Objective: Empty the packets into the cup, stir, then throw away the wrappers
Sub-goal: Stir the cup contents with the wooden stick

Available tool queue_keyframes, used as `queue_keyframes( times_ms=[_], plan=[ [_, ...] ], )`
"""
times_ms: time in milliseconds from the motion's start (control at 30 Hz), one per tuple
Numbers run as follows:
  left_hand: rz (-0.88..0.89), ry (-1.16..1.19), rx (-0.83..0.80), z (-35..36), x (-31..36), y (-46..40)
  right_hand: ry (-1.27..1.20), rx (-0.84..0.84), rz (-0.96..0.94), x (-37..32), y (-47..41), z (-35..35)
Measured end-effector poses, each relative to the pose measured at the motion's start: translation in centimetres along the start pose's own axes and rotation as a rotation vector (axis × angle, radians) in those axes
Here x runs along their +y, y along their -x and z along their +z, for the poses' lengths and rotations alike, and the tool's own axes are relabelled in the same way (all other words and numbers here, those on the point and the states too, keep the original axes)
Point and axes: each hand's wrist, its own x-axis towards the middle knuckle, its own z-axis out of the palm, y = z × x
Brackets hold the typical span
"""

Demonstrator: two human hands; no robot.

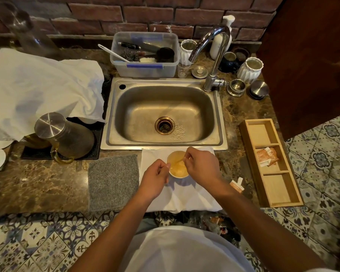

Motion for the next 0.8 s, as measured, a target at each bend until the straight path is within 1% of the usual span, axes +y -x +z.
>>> queue_keyframes(
  times_ms=[67, 200, 367, 467, 533, 600, 700, 800],
  plan=[
    [0.003, -0.006, -0.006, 0.0, -0.1, 0.0, 0.055, 0.003, -0.036, 0.4, 0.2, -0.4],
    [0.02, -0.014, -0.008, 0.0, -0.1, -0.2, 0.12, -0.094, -0.085, 0.8, 1.1, -1.0],
    [0.011, -0.013, -0.023, -0.1, -0.3, -0.3, 0.004, -0.161, -0.068, -0.3, 2.0, -0.2],
    [0.003, -0.018, -0.022, -0.2, -0.4, -0.3, -0.11, -0.136, -0.017, -0.9, 1.4, 0.3],
    [-0.005, -0.021, -0.026, -0.2, -0.4, -0.4, -0.133, -0.099, 0.004, -1.0, 1.0, 0.3],
    [-0.005, -0.021, -0.03, -0.2, -0.4, -0.4, -0.096, -0.059, 0.007, -0.7, 0.6, 0.3],
    [-0.005, -0.011, -0.029, -0.3, -0.2, -0.3, 0.024, 0.002, -0.022, 0.0, 0.5, 0.1],
    [-0.011, 0.005, -0.028, -0.2, -0.1, -0.2, 0.148, -0.003, -0.059, 0.7, 1.0, -0.3]
  ],
)
